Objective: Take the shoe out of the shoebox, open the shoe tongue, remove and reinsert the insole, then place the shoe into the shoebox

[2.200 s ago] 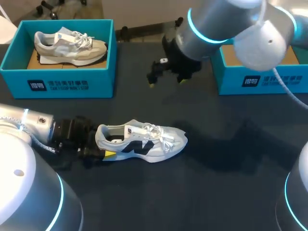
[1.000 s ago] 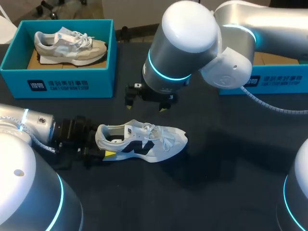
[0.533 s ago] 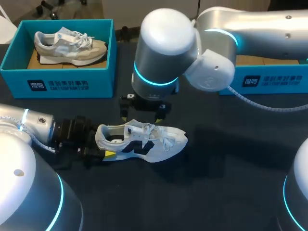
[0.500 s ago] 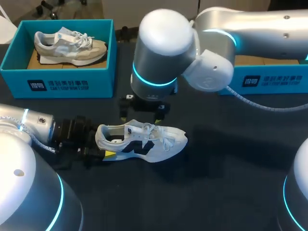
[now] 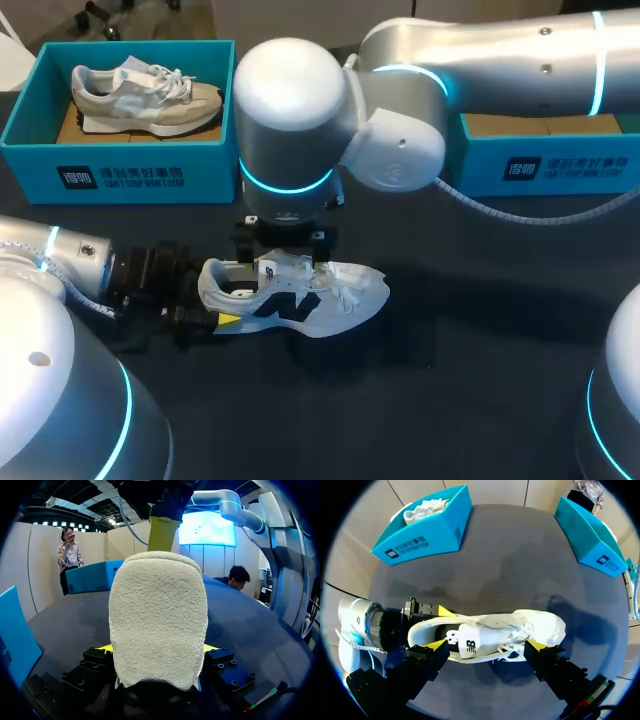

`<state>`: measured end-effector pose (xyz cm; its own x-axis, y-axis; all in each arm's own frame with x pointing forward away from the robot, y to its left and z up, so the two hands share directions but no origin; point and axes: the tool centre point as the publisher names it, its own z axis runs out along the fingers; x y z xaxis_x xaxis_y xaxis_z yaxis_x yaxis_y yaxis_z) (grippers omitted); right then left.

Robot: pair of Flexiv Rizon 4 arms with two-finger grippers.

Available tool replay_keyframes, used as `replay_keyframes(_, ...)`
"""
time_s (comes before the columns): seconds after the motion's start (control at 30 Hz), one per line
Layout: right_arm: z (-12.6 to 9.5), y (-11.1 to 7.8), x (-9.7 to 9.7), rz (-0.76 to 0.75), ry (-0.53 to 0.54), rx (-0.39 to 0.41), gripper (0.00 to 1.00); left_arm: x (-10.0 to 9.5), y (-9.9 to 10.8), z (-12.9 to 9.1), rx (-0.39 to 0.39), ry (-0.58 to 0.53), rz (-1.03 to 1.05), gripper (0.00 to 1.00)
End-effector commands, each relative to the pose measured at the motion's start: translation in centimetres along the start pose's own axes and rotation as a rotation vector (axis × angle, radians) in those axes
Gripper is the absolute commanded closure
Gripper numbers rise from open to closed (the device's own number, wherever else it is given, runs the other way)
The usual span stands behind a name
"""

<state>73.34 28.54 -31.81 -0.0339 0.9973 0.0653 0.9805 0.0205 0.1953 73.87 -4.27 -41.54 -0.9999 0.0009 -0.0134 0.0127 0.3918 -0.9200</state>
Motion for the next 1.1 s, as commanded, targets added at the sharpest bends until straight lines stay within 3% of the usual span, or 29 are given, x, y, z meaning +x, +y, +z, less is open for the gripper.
replay_keyframes(0.03, 0.9, -0.9, 2.1, 0.076, -0.118, -0.039, 0.0, 0.0, 0.0, 0.0, -0.001, -0.003, 0.001, 1.0)
replay_keyframes(0.33, 1.1, -1.5, 2.6, 0.081, -0.223, -0.022, 0.0, 0.0, 0.0, 0.0, -0.001, -0.003, 0.001, 1.0)
replay_keyframes(0.9, 1.4, -1.7, 2.4, 0.112, -0.223, -0.033, 0.0, 0.0, 0.0, 0.0, -0.001, -0.003, 0.001, 1.0)
replay_keyframes(0.97, 1.7, -1.8, 2.1, 0.136, -0.279, -0.041, 0.0, 0.0, 0.0, 0.0, -0.001, -0.003, 0.001, 1.0)
replay_keyframes(1.1, 1.9, -1.9, 1.5, 0.207, -0.29, -0.076, 0.0, 0.0, 0.0, 0.0, -0.001, -0.003, 0.001, 1.0)
